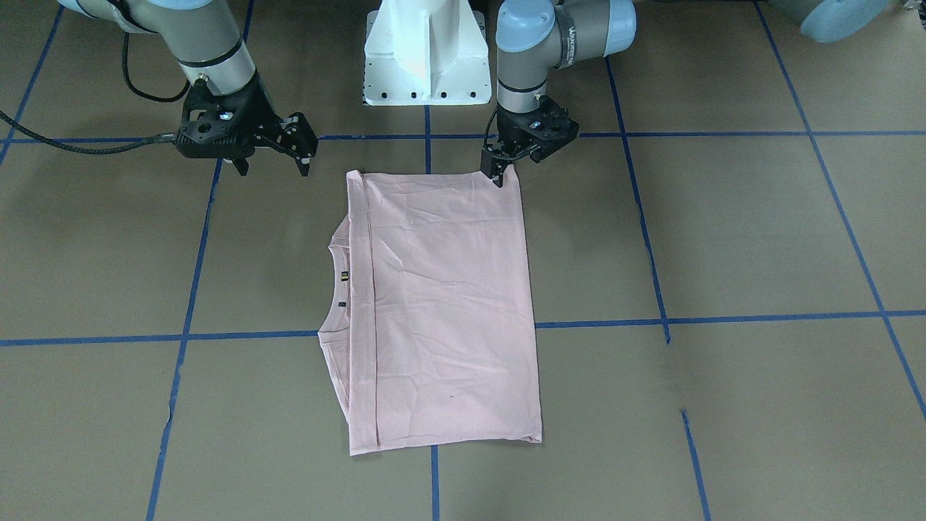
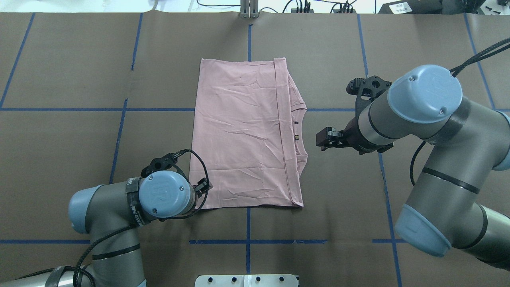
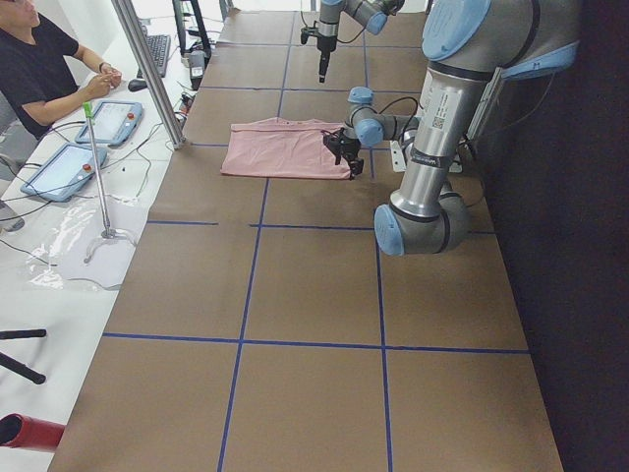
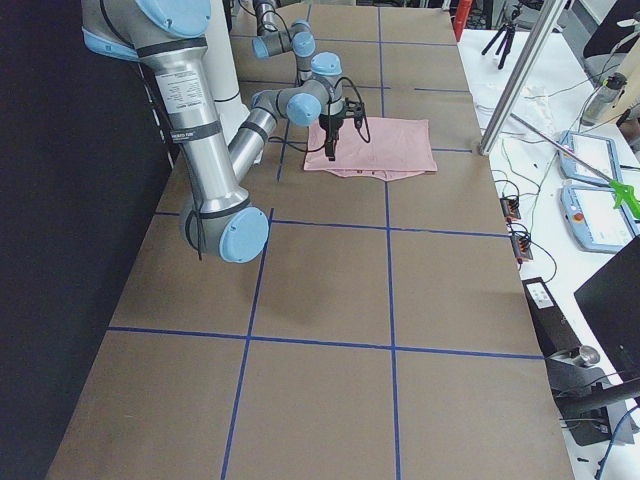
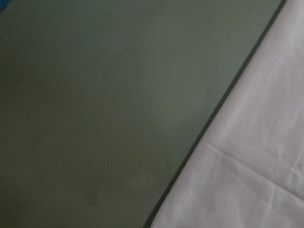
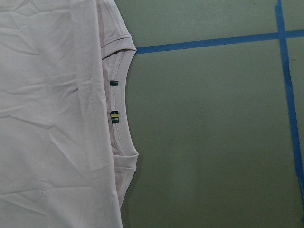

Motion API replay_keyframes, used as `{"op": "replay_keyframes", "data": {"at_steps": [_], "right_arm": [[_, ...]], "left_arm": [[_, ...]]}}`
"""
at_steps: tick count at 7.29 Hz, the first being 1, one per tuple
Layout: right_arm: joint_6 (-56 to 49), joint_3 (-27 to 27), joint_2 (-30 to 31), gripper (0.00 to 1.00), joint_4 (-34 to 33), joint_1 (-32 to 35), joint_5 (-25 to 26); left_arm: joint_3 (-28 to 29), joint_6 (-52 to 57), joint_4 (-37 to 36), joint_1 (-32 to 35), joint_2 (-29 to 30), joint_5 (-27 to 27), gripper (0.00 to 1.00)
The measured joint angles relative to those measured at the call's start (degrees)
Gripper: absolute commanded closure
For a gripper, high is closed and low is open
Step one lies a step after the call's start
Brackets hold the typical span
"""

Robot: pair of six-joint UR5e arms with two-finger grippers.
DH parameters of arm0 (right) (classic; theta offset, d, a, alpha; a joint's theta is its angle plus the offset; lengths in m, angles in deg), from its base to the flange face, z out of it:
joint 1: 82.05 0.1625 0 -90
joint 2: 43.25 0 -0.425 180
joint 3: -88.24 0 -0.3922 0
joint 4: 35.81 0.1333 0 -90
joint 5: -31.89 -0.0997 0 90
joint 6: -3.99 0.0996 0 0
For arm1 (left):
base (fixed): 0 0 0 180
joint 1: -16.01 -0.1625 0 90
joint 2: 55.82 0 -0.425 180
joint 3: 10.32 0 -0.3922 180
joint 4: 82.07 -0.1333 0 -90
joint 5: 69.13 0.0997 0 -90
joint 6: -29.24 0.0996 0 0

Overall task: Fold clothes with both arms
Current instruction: 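Lower both grippers onto the shirt's near corners and grasp them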

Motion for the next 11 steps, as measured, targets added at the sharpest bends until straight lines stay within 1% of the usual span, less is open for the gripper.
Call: {"op": "replay_keyframes", "data": {"at_steps": [1,2,3,5,7,8,11], "right_arm": [[0.01,0.07,-0.24,0.00,-0.06,0.11,0.02],[0.01,0.16,-0.37,0.00,-0.09,0.35,-0.03],[0.02,0.27,-0.45,0.00,-0.10,0.61,-0.17],[0.02,0.55,-0.47,0.00,-0.10,0.96,-0.33],[0.01,0.71,-0.47,0.00,-0.16,1.26,-0.43],[0.02,0.82,-0.49,0.00,-0.18,1.29,-0.45],[0.02,1.04,-0.50,0.00,-0.19,1.33,-0.43]], "left_arm": [[0.59,-1.12,0.05,-0.57,0.25,0.03,0.01],[0.83,-1.71,0.09,-0.80,0.40,0.03,0.10],[0.93,-2.18,0.11,-0.87,0.56,0.04,0.26],[1.04,-3.53,0.84,-0.99,0.74,0.04,0.63],[1.10,-4.54,1.37,-1.32,0.77,0.04,0.97],[1.07,-4.67,1.44,-1.37,0.77,0.05,1.00],[0.29,-4.28,1.43,-1.46,0.79,0.06,1.00]]}}
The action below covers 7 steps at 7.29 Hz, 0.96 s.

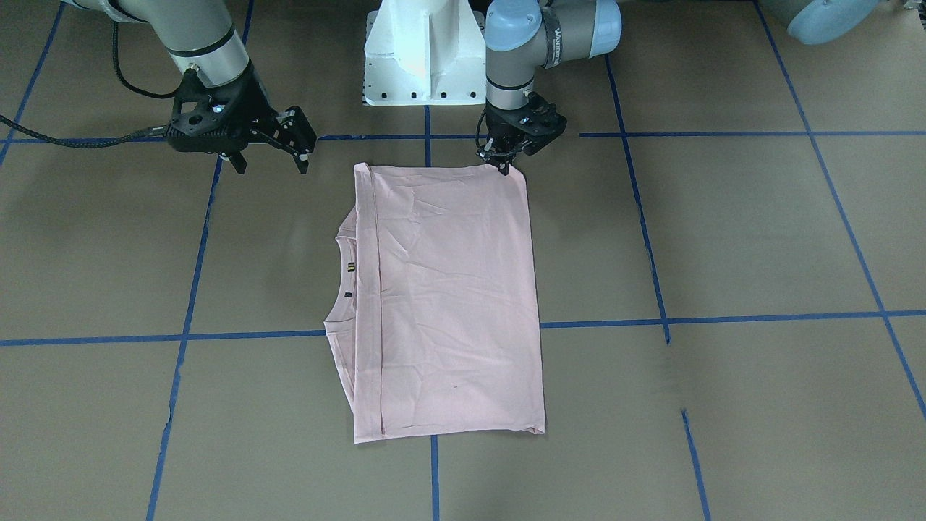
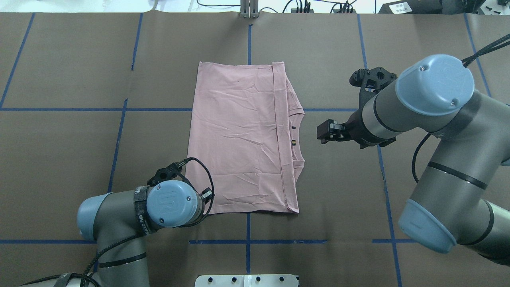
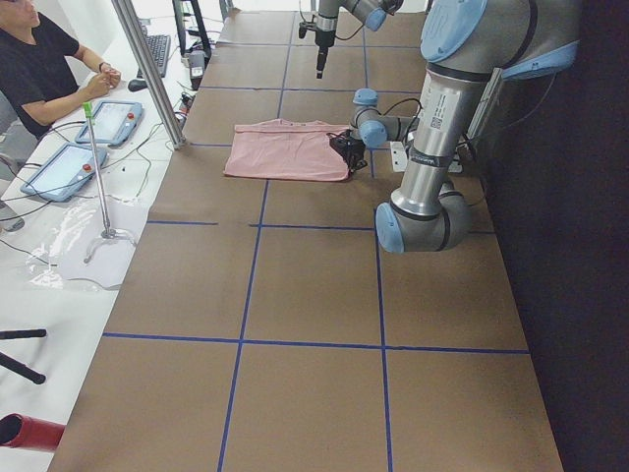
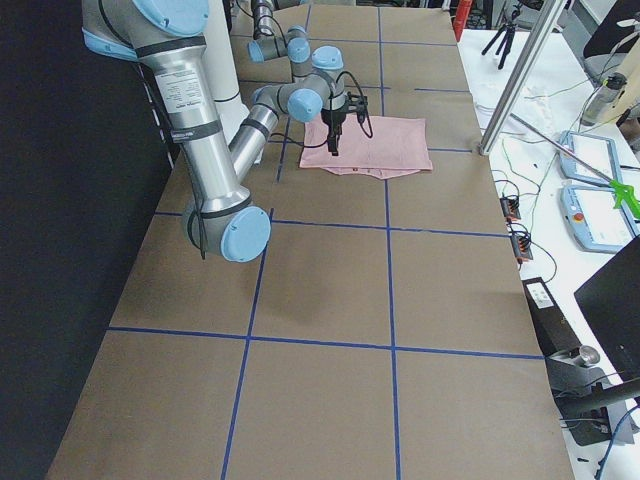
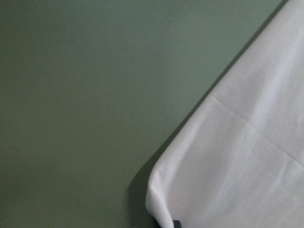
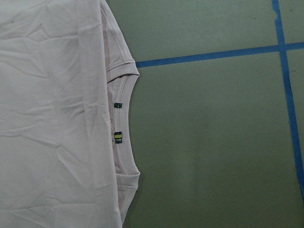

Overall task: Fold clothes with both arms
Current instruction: 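Lower both grippers onto the shirt's near corners and grasp them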

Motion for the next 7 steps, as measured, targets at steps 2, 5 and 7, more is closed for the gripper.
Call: {"op": "replay_keyframes", "data": {"at_steps": [2,5,7], "right_arm": [[0.46,0.01,0.08,0.00,-0.04,-0.08,-0.06],[13.58,-1.34,-1.25,0.00,0.48,-5.31,0.65],[24.25,-5.45,-4.26,0.00,0.62,-10.60,4.48]], "left_arm": [[-1.52,0.17,-0.22,0.27,-0.02,0.08,1.00],[-2.63,4.80,-0.47,1.16,-0.05,0.04,1.00],[-3.14,6.49,-0.50,1.54,-0.01,-0.01,1.00]]}}
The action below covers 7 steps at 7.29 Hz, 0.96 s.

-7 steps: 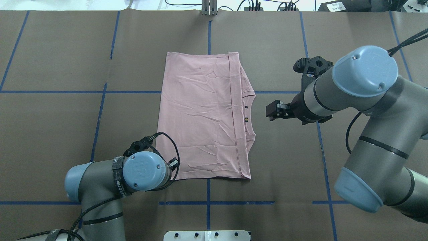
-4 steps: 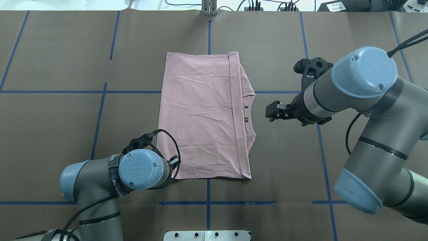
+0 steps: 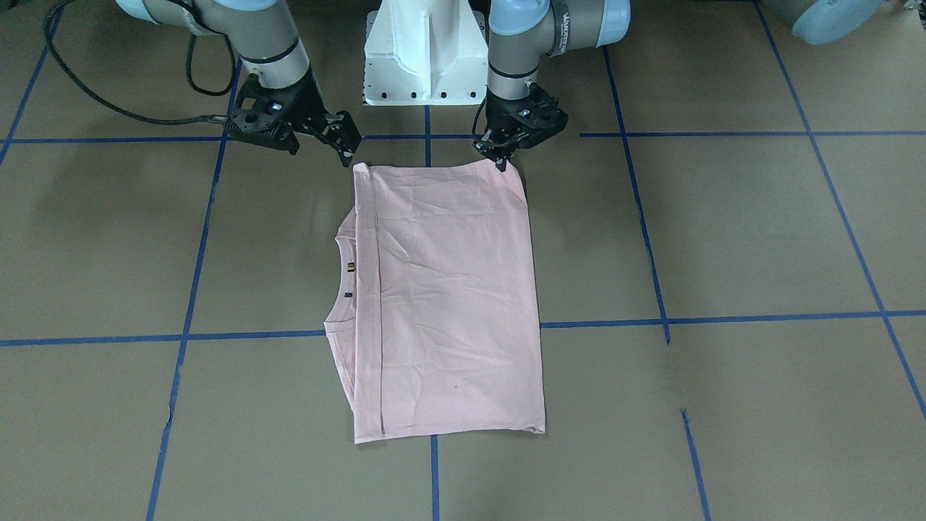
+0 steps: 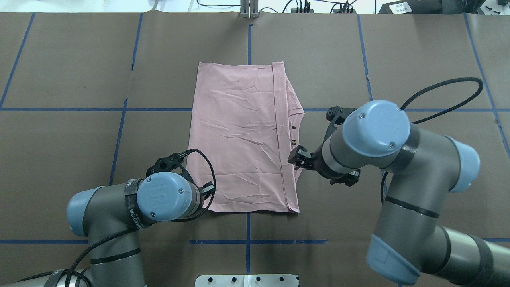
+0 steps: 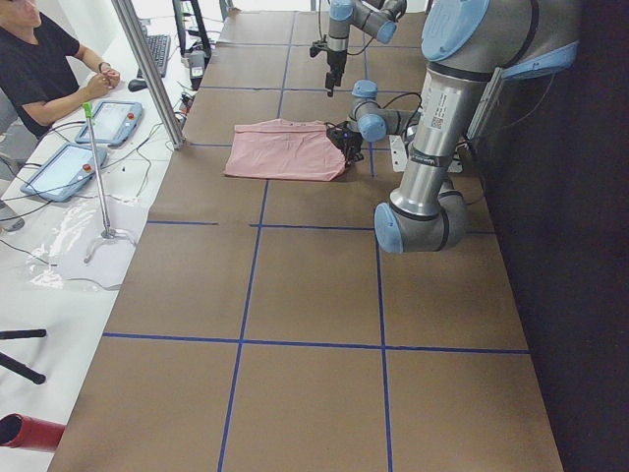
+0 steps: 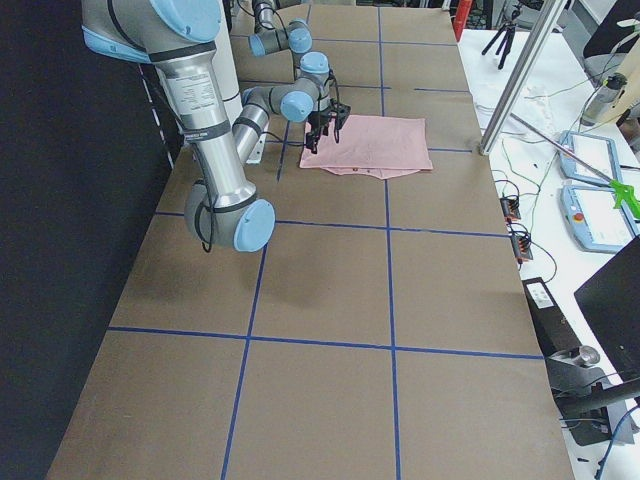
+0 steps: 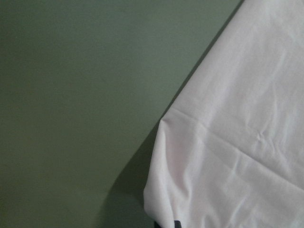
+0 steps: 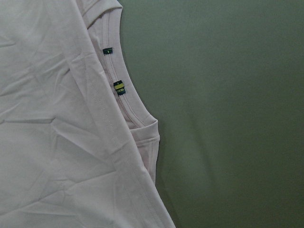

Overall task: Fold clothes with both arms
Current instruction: 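Lower both grippers onto the shirt's near corners and grasp them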

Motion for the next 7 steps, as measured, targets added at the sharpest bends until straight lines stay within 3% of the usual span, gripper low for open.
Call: {"op": "replay_keyframes", "data": {"at_steps": [2,4,7], "right_arm": [[4.94,-6.69,-3.63,0.00,1.03,-2.77,3.14],[7.61,-12.52,-4.76,0.00,6.25,-3.68,3.90],[10.35,-15.84,-4.92,0.00,9.20,-5.15,4.02]], "left_arm": [[-1.20,0.34,-0.01,0.45,-0.05,-0.04,1.00],[-1.66,0.43,-0.01,0.65,-0.07,-0.03,1.00],[-1.74,0.45,-0.01,0.75,-0.11,-0.08,1.00]]}}
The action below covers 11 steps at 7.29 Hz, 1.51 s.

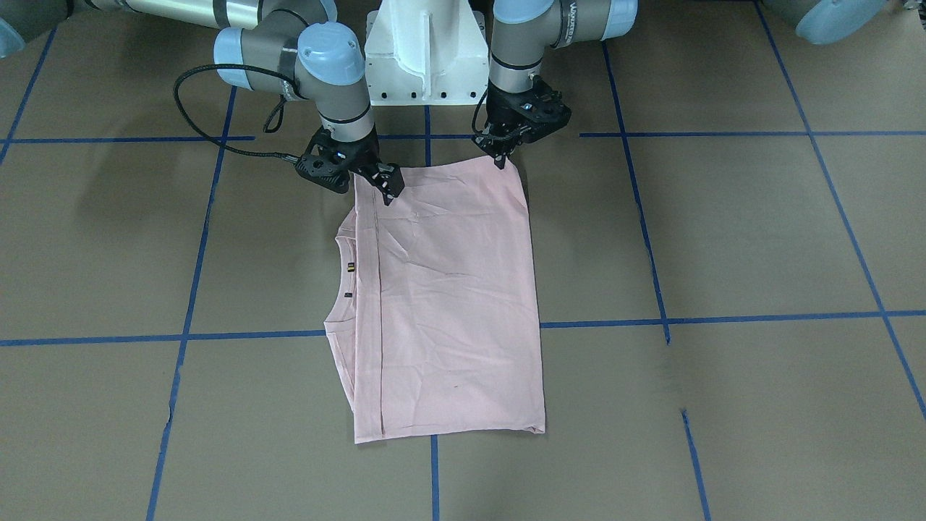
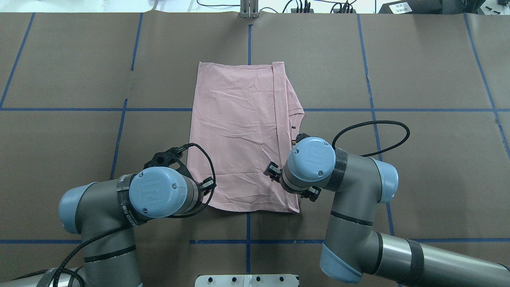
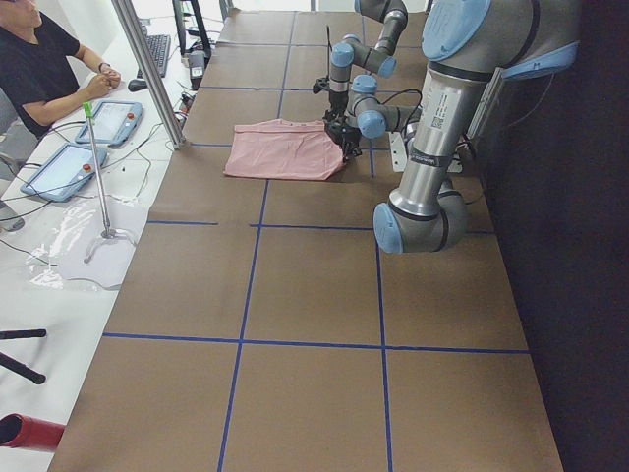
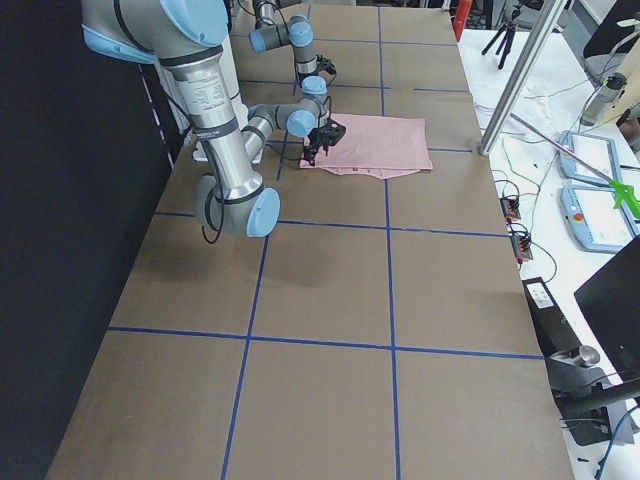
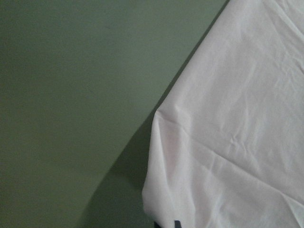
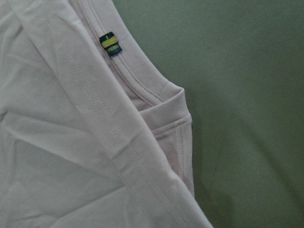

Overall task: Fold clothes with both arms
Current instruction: 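Lower both grippers onto the shirt's near corners and grasp them, then lift the near edge with both grippers and fold it toward the collar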

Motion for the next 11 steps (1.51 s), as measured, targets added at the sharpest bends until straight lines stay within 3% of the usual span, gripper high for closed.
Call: {"op": "replay_keyframes", "data": {"at_steps": [3,5,8,11], "right_arm": [[0.49,-0.33,0.09,0.00,-0.13,-1.31,0.04],[0.53,-0.33,0.15,0.12,-0.14,-2.02,0.05],[0.47,-0.35,0.16,0.61,-0.05,-2.39,0.08],[0.30,-0.35,0.10,0.99,0.14,-2.42,0.02]], "left_arm": [[0.00,0.00,0.00,-0.01,-0.11,-0.01,1.00],[0.00,0.00,0.00,-0.01,-0.14,0.03,1.00],[0.02,0.00,0.00,-0.06,-0.15,0.03,1.00],[0.04,0.00,0.02,-0.15,-0.10,0.03,1.00]]}}
